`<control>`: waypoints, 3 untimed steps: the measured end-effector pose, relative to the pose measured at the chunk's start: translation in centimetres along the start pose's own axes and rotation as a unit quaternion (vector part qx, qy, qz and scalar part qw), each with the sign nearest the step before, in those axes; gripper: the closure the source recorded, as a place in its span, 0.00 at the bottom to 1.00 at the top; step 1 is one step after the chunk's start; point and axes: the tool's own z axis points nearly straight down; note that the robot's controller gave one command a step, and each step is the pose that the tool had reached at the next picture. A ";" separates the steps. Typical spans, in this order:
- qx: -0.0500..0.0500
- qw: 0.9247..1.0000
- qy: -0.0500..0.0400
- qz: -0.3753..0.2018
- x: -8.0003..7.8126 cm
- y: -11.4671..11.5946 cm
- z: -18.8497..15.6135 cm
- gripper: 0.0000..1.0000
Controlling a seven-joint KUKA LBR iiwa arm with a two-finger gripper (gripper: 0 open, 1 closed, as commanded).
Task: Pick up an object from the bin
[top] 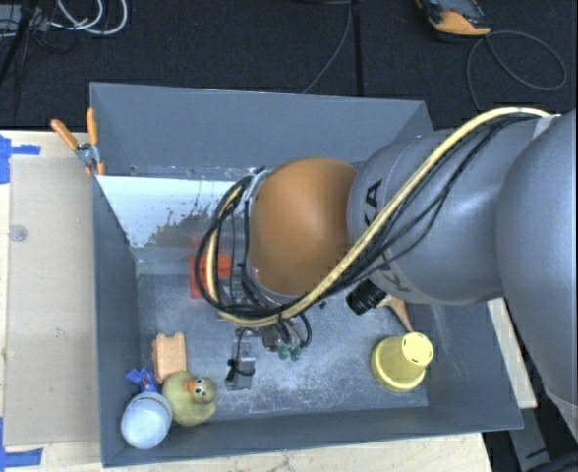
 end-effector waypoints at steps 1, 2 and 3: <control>-0.001 1.000 -0.004 0.002 -0.2 -0.1 -0.4 0.00; -0.001 0.999 -0.005 -0.042 0.7 -0.9 2.2 0.00; 0.000 0.990 -0.004 -0.144 1.1 1.4 7.1 0.00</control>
Offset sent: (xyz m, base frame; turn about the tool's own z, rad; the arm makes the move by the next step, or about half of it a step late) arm -0.0316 -0.0341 -0.0932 -0.2797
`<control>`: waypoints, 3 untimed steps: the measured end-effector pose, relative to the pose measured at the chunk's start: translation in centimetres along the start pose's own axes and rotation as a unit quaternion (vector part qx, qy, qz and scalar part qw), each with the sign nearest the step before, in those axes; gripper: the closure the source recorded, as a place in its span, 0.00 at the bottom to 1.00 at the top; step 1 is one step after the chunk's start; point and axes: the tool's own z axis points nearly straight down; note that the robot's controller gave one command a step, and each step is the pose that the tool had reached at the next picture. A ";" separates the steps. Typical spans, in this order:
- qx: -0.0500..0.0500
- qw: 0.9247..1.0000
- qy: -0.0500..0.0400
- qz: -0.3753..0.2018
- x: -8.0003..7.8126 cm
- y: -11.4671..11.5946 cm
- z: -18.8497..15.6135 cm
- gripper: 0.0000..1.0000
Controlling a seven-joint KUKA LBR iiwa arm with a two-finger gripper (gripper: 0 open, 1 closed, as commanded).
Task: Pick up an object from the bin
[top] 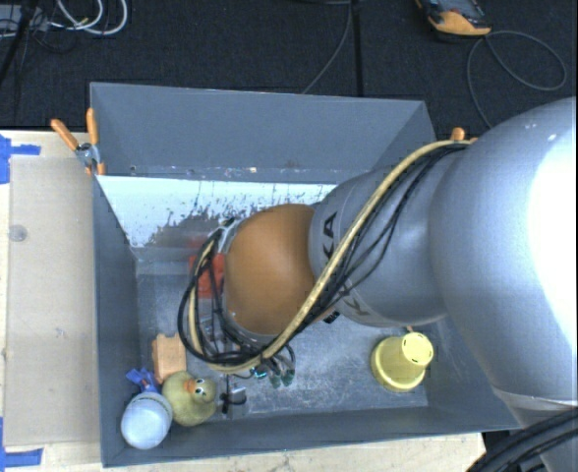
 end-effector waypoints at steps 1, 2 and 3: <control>0.004 1.000 0.007 -0.026 0.0 1.4 2.3 0.00; 0.000 1.000 0.005 -0.028 0.0 1.8 -1.7 0.00; 0.005 1.000 0.004 -0.031 -0.2 2.4 -0.5 1.00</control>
Offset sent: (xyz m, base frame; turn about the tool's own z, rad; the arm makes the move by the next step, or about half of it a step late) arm 0.0001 0.0216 0.1122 -0.0780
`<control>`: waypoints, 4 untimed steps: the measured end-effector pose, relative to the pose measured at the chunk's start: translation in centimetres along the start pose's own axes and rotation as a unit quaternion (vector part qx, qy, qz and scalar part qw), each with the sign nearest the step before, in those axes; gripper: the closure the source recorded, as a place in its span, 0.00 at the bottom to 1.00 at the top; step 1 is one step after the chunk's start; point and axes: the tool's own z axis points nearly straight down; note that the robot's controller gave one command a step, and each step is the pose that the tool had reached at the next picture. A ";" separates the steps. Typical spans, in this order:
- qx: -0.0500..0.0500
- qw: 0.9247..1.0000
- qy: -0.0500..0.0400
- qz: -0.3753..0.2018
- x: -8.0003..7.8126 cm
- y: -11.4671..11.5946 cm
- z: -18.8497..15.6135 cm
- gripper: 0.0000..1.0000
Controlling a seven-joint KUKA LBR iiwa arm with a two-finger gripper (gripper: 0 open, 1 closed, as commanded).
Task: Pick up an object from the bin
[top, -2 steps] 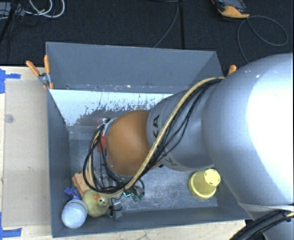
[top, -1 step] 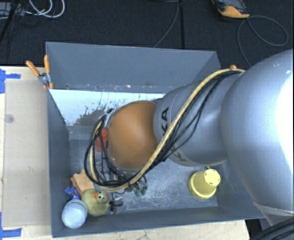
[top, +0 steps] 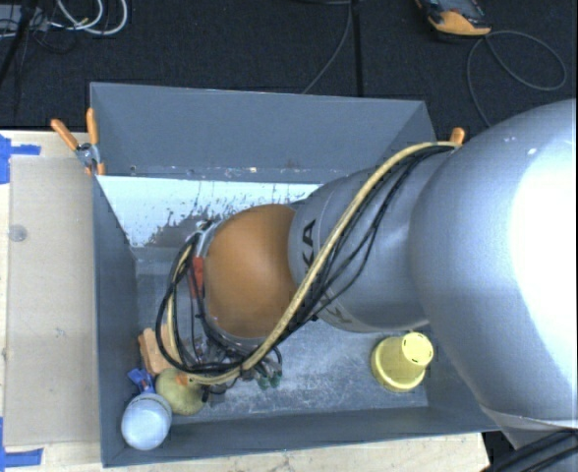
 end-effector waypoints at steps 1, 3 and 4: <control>0.001 1.000 0.001 0.001 0.0 0.0 0.6 1.00; 0.000 1.000 0.003 -0.027 -0.6 0.7 -9.5 1.00; 0.000 0.999 0.005 -0.050 0.9 2.4 -13.3 1.00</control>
Offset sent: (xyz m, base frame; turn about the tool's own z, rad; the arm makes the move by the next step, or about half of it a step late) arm -0.0057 0.0092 0.0822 -0.0137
